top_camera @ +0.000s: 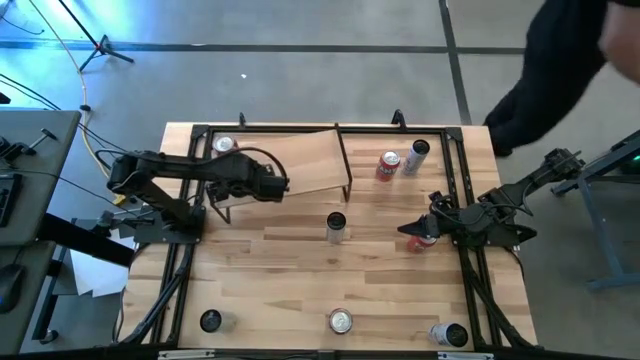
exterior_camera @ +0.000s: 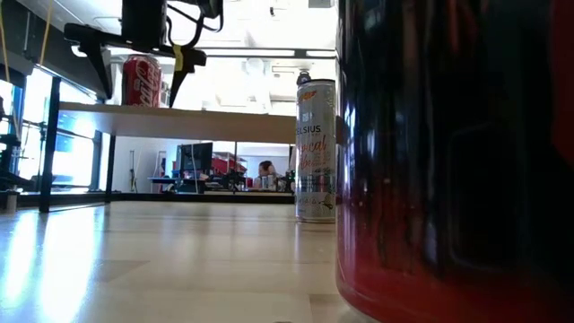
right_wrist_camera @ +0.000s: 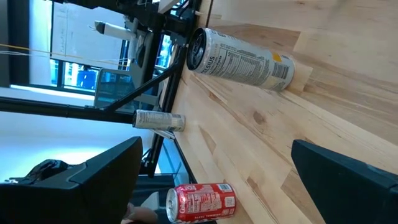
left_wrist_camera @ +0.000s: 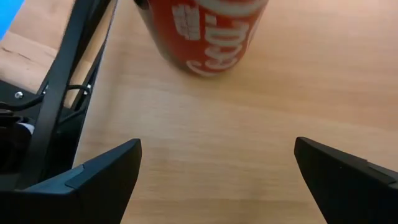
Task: Place canned beverage on shelf
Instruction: Adjust the shelf on the table
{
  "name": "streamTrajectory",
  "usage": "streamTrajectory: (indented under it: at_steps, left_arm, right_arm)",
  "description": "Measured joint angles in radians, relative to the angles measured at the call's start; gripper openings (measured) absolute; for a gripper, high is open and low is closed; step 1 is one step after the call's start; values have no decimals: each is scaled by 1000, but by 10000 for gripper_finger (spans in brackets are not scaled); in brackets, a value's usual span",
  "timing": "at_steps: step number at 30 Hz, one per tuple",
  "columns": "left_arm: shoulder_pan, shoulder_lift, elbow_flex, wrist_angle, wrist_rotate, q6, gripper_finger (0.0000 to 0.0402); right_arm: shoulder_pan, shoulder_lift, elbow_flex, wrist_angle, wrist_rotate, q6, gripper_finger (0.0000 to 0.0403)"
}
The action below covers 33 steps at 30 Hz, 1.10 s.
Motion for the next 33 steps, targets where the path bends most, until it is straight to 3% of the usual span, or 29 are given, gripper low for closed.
streamTrajectory:
  at_steps: [16, 26, 33]
  left_arm:
    - [-116, 0, 0, 6, 77, -44, 400]
    - [-145, -6, -125, 68, -23, -124, 400]
    - [-141, -2, -145, 46, -57, -171, 400]
  right_arm:
    - [0, 0, 0, 0, 0, 0, 400]
    - [0, 0, 0, 0, 0, 0, 400]
    - [0, 0, 0, -1, 0, 0, 400]
